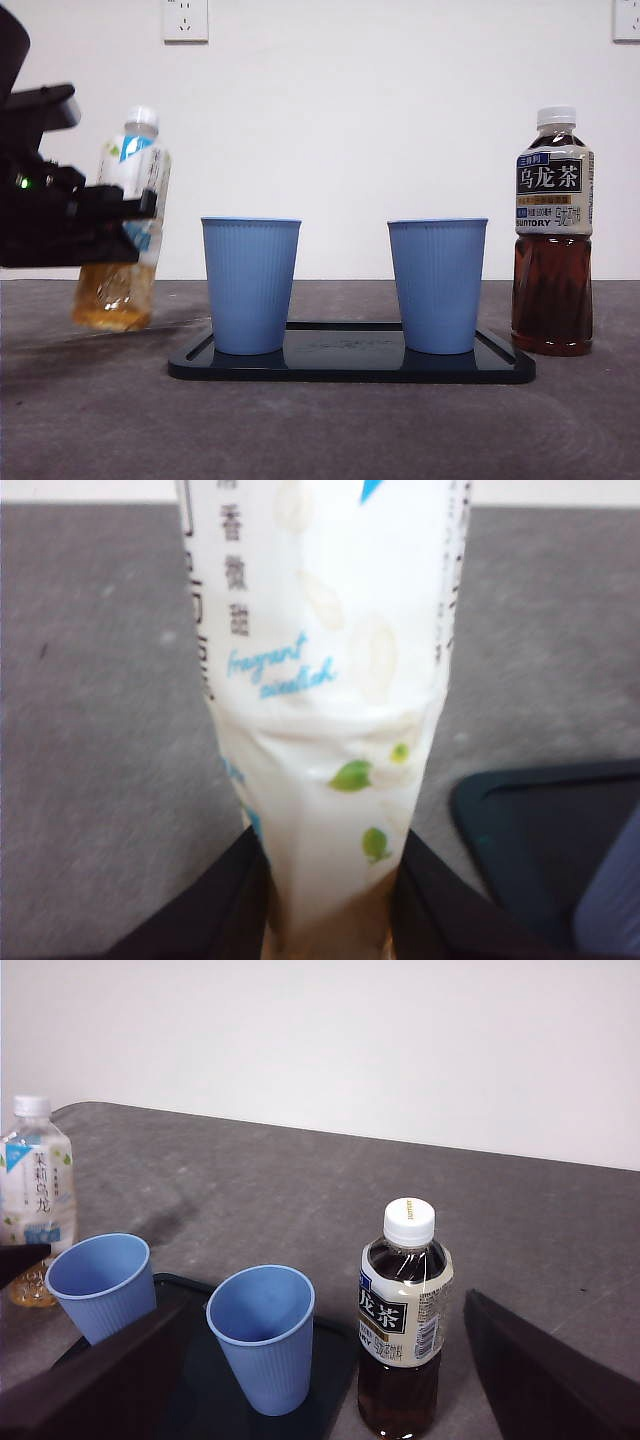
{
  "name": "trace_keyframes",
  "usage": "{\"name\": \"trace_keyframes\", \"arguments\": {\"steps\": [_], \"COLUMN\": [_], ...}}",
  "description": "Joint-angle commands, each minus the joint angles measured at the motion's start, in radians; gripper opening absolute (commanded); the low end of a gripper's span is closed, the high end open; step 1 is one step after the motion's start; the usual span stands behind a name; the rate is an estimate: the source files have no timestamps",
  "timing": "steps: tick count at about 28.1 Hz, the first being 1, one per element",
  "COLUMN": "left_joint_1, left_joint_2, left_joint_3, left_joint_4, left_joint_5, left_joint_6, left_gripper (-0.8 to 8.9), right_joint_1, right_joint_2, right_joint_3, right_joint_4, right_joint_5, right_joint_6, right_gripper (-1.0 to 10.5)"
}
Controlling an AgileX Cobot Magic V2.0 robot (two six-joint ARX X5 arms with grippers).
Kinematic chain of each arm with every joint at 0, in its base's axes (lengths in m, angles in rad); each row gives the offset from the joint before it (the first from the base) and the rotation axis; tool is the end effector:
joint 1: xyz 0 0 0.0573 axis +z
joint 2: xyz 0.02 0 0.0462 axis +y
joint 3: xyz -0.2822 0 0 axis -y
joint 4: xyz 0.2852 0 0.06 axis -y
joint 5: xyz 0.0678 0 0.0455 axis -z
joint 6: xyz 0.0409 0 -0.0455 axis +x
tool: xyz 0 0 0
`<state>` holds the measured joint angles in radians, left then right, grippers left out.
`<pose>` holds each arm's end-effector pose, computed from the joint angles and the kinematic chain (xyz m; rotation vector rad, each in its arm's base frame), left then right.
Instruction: Pour the drink into the cup
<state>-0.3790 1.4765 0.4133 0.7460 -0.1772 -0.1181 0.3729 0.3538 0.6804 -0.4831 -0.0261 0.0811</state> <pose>0.2695 -0.0995 0.1307 -0.0296 0.3167 -0.1817 0.1053 0.0423 0.3327 0.0527 0.1712 0.3916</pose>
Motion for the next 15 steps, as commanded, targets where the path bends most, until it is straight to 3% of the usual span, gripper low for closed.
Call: {"name": "trace_keyframes", "arguments": {"steps": [1,15], "left_joint_1": [-0.005,-0.009], "left_joint_2": [0.007,0.016], "left_joint_3": [0.015,0.015], "left_joint_4": [0.062,-0.095], "left_joint_5": [0.005,0.031], "left_joint_6": [0.009,-0.008], "left_gripper": [0.16,0.19], "right_joint_1": [0.005,0.005], "right_joint_2": [0.002,0.002], "right_joint_3": [0.016,0.016], "right_joint_4": [0.006,0.007], "right_joint_5": [0.000,0.000], "right_joint_6": [-0.011,-0.019], "right_gripper": [4.3,4.3]}}
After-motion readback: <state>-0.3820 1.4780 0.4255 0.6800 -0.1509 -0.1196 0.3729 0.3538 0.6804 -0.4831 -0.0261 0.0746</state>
